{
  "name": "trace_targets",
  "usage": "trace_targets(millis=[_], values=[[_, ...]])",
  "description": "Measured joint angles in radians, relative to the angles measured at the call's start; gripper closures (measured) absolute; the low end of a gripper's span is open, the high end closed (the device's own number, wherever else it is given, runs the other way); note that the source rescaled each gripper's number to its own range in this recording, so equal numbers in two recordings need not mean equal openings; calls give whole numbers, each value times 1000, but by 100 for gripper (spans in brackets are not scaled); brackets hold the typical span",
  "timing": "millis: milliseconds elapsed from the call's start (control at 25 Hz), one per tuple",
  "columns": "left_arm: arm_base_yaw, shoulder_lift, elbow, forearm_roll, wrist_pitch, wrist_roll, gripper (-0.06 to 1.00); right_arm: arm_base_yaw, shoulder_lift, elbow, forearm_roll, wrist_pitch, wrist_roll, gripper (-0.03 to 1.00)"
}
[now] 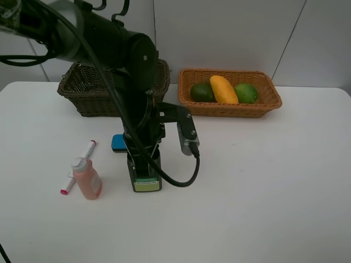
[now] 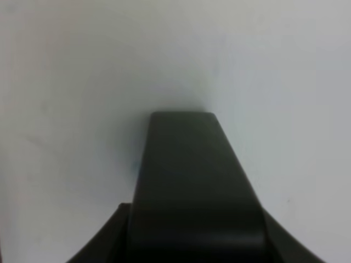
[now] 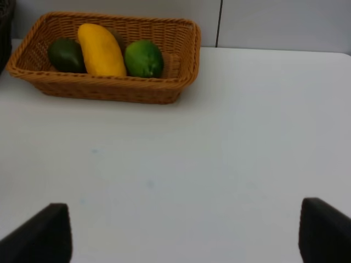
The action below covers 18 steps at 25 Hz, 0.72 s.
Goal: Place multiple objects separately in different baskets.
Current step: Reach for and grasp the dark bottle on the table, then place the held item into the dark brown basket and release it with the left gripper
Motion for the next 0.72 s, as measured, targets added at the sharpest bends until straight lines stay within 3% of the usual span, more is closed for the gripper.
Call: trace_targets(millis=[440, 720], values=[[0, -26, -9, -4, 0, 0, 56, 0, 0, 0, 0, 0, 0, -2], [26, -71, -152, -6, 95, -44, 56, 0, 0, 0, 0, 0, 0, -2]])
